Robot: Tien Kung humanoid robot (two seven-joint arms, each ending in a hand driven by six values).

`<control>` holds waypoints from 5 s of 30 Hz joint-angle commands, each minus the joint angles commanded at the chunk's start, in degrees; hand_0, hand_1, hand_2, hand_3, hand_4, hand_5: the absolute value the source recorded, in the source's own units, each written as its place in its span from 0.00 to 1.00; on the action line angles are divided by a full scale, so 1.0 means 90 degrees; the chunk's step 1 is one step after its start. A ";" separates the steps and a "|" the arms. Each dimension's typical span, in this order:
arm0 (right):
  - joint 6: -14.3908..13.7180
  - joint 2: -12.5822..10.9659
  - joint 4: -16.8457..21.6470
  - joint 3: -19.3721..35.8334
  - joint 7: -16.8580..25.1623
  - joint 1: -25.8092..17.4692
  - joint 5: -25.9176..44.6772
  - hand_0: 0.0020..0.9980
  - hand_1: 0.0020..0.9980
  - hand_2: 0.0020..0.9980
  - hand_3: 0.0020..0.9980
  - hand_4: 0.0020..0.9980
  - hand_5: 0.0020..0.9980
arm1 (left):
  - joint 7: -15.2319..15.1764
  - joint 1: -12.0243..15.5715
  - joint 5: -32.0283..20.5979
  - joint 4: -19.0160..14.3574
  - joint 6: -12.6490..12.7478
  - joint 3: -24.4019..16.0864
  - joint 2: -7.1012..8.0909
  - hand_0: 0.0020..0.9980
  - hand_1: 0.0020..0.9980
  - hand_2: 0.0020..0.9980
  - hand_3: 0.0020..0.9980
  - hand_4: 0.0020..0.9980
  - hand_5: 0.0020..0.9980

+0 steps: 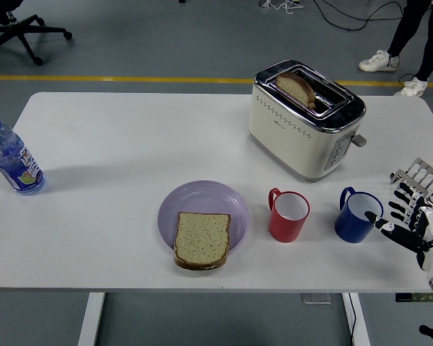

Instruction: Pick up the cup,pour liquid into bread,place the cup on the desk

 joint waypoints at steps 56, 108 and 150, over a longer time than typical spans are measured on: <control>-0.0687 0.0205 -0.1134 -0.1023 0.0076 0.0822 -0.0182 0.84 0.81 0.87 0.92 1.00 0.20 | 0.0002 -0.0010 -0.0067 0.0000 -0.0003 0.0048 -0.0031 0.68 0.75 0.77 0.67 0.42 1.00; -0.0817 0.0491 -0.2050 -0.1256 0.0294 0.1382 0.0033 0.84 0.79 0.86 0.91 1.00 0.20 | 0.0005 -0.0048 -0.0071 0.0000 -0.0002 0.0065 -0.0032 0.68 0.75 0.77 0.67 0.42 1.00; -0.1128 0.0508 -0.2286 -0.1337 0.1207 0.1453 0.1190 0.36 0.40 0.51 0.61 0.87 0.15 | 0.0008 -0.0039 -0.0060 0.0000 -0.0001 0.0085 -0.0032 0.68 0.75 0.77 0.67 0.42 1.00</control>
